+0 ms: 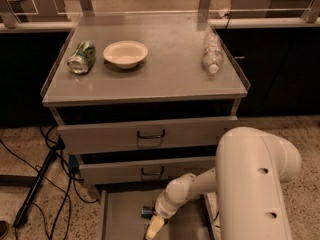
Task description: Pick redbull can from bottom drawer and place on counter
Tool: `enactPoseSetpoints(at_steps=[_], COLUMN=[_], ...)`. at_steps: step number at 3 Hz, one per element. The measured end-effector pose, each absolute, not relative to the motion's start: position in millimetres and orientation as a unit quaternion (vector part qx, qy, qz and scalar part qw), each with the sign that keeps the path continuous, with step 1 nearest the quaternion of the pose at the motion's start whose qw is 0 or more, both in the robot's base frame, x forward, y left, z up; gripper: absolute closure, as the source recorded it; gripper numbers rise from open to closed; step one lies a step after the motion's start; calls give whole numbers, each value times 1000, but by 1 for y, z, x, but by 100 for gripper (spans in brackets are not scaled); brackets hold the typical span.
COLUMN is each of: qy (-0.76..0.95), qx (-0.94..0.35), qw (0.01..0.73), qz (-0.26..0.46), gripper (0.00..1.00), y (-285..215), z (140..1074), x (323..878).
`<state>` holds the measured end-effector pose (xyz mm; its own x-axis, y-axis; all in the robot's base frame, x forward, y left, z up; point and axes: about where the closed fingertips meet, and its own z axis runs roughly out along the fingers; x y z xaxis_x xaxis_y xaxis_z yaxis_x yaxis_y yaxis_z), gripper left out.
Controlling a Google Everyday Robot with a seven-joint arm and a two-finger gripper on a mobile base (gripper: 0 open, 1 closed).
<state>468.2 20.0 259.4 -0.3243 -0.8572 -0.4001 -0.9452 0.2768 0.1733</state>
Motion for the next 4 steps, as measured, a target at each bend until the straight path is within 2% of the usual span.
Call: enactPoseSetpoints(at_steps=[4], qy=[782], qx=[-561], qw=[122], qz=[244], gripper=[0], y=[32], z=[207], x=[475])
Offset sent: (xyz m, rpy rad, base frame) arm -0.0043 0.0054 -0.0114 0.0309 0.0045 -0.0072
